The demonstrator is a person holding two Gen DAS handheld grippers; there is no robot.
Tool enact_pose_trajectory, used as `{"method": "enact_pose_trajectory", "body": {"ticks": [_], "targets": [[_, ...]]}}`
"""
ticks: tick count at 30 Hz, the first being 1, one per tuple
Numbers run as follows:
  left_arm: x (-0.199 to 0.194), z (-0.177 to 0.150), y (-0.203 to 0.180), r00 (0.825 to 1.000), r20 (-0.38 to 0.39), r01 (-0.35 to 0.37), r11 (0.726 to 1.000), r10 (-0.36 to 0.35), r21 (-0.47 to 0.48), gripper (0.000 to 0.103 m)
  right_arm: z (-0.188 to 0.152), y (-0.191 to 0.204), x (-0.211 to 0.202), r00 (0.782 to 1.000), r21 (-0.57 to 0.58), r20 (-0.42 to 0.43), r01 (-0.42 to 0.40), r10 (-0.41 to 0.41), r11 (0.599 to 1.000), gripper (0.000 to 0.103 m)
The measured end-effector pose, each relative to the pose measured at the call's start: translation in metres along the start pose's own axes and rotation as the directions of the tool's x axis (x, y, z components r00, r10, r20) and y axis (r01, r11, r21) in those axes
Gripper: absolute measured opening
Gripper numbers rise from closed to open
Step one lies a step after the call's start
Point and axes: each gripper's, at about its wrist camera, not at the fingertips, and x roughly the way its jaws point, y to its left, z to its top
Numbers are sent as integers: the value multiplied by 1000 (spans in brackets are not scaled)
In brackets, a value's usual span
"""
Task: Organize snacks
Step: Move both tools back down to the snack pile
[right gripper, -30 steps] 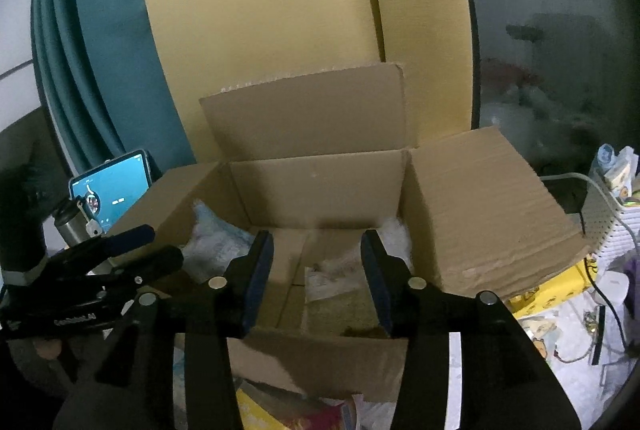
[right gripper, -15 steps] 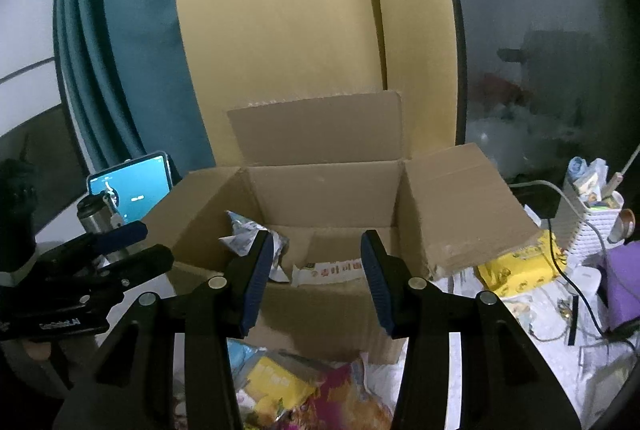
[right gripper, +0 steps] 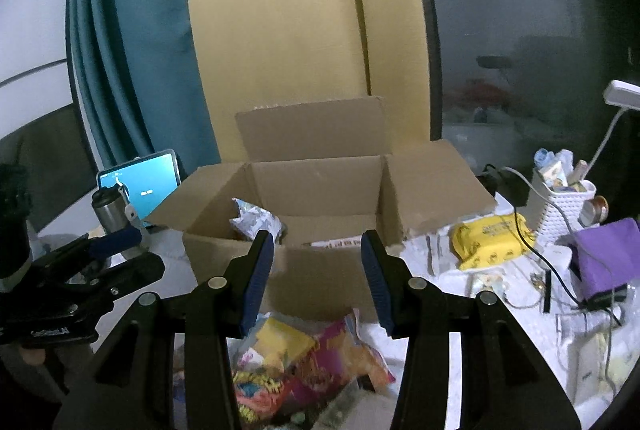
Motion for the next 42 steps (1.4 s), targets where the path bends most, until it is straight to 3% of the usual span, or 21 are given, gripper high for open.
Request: {"method": "enact_pose_trajectory", "body": {"ticks": [13, 23, 33, 36, 42], "targets": [[-27, -43, -31, 998, -52, 38, 999, -38, -5, 81, -43, -2, -43, 999, 16, -26, 29, -28, 999, 49], [-33, -86, -59, 986, -144, 80, 997, -82, -22, 81, -76, -15, -68, 998, 52, -45, 53, -50, 997, 49], [-21, -131, -89, 956, -272, 93, 994, -105, -56, 81, -122, -43, -87, 993, 109, -97, 79, -68, 991, 49], [-16, -143, -96, 946, -308, 85, 994, -100, -61, 81, -138, -54, -87, 991, 135, -119, 80, -64, 988, 61], [-3, -164, -102, 914, -396, 58, 995, -85, -81, 81, -165, -69, -81, 985, 173, -167, 71, -41, 982, 63]]}}
